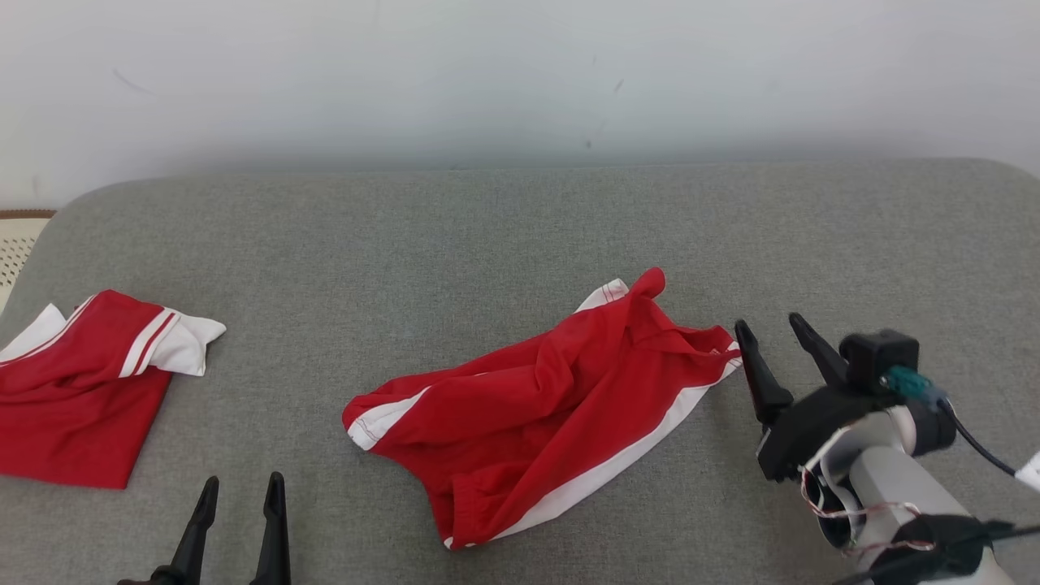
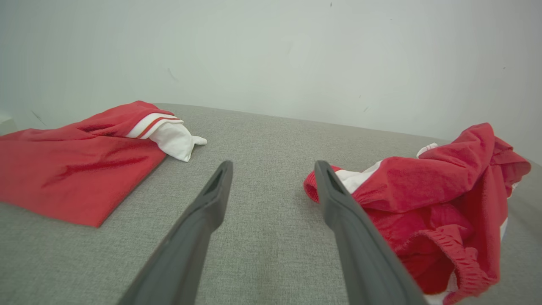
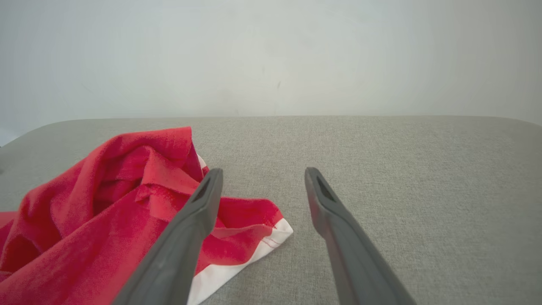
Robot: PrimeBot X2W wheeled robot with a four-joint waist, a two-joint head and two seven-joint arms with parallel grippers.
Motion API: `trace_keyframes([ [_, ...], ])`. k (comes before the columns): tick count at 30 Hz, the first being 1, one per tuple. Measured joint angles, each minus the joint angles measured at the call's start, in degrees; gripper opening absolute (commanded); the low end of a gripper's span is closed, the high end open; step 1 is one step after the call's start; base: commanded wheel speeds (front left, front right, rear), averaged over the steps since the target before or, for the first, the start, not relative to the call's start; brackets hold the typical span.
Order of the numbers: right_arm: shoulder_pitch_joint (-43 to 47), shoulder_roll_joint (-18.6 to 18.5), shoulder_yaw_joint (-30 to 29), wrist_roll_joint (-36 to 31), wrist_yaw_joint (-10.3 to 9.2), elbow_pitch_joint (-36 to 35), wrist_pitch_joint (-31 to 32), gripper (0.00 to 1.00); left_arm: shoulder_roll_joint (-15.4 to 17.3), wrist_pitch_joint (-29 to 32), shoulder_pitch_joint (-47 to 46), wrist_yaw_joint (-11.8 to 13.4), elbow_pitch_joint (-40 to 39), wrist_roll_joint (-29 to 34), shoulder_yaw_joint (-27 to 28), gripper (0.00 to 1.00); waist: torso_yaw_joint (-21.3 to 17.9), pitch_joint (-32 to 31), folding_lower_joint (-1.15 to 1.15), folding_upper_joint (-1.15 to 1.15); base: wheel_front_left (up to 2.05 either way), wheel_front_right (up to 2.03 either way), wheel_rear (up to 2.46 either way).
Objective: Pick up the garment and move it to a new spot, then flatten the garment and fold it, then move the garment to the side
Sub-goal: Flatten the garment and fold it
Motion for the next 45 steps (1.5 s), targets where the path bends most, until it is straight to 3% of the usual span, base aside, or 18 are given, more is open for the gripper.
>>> trace_keyframes([
  [9, 9.14, 0.2, -7.7, -4.65, 0.0, -6.14, 0.0, 1.0, 0.0, 0.01, 0.71, 0.05, -0.7, -0.09, -0.26, 1.0, -0.19, -0.43, 0.0, 0.0, 0.0, 0.0, 0.0],
  [22, 20.06, 4.47, -18.97, -11.87, 0.0, -17.88, 0.0, 1.0, 0.0, 0.0, 2.49, 0.86, -1.6, -0.26, 0.47, 1.0, -0.53, -2.39, -0.01, 0.0, 0.0, 0.0, 0.0],
  [36, 24.36, 6.38, -23.66, -14.7, 0.0, -22.74, 0.0, 1.0, 0.0, 0.01, 4.01, 1.52, -1.79, -1.24, 0.69, 1.0, -0.61, -4.31, 0.0, -0.01, 0.0, 0.0, 0.0],
  [45, 28.29, 8.01, -20.46, -14.16, 0.0, -27.53, 0.0, 1.0, 0.0, 0.0, 5.03, 2.07, -1.59, -1.19, 1.53, 1.0, -1.48, -5.19, -0.01, 0.0, 0.0, 0.0, 0.0],
])
